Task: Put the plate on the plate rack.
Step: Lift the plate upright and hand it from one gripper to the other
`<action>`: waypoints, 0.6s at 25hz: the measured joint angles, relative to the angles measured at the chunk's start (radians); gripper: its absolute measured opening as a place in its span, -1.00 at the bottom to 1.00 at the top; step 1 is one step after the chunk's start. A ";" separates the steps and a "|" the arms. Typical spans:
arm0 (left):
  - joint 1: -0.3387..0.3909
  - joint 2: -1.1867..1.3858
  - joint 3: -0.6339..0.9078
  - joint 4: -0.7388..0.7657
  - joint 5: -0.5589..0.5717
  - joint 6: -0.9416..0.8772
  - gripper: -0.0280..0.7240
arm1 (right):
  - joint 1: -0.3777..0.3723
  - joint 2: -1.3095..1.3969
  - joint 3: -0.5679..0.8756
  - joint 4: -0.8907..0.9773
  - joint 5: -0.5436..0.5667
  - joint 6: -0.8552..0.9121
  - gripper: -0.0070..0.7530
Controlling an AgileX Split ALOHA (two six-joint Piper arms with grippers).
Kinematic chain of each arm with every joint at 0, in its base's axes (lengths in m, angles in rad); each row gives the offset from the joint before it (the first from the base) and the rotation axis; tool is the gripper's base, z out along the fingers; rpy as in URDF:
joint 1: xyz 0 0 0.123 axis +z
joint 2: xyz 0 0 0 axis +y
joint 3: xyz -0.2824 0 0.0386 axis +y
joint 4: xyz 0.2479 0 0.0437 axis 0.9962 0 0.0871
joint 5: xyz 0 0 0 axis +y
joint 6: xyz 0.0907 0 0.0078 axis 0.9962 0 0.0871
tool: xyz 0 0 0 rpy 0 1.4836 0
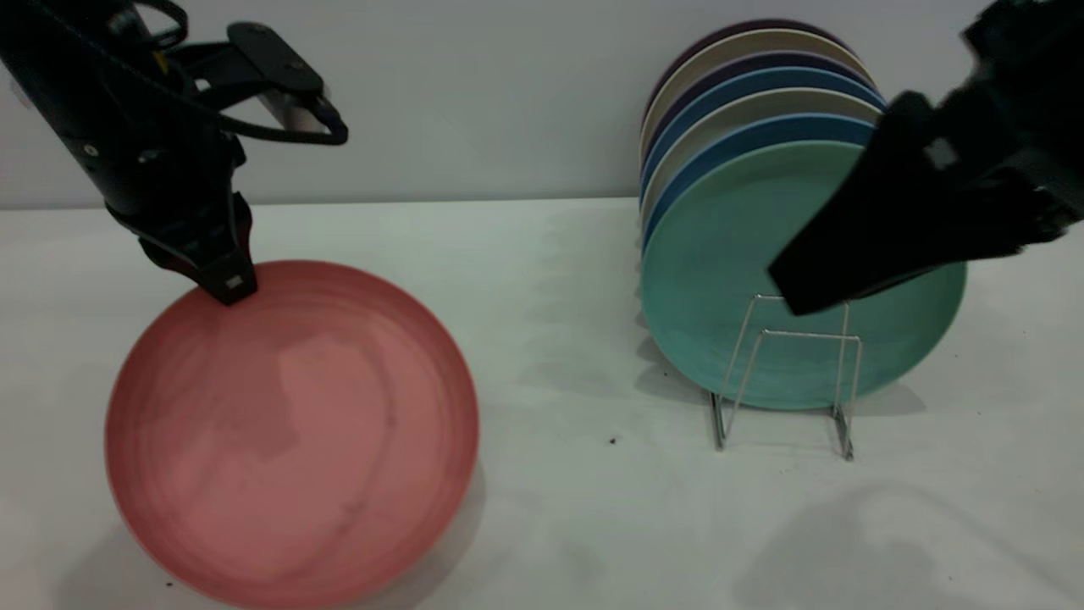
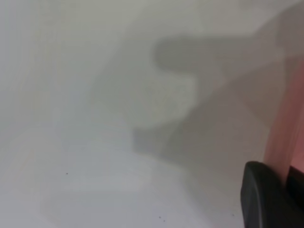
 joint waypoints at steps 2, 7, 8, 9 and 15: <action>-0.016 -0.026 0.013 -0.013 0.000 0.015 -0.89 | 0.000 0.031 0.000 0.067 0.001 -0.061 0.33; -0.073 -0.095 0.046 -0.035 0.000 0.051 -0.89 | 0.000 0.107 -0.001 0.220 0.001 -0.200 0.40; -0.086 -0.107 0.049 -0.036 0.001 0.054 -0.89 | 0.000 0.124 -0.001 0.244 0.001 -0.221 0.43; -0.100 -0.116 0.051 -0.043 0.002 0.055 -0.89 | 0.000 0.138 -0.001 0.264 0.000 -0.240 0.45; -0.167 -0.151 0.051 -0.055 0.003 0.057 -0.89 | 0.000 0.240 -0.002 0.399 -0.016 -0.358 0.50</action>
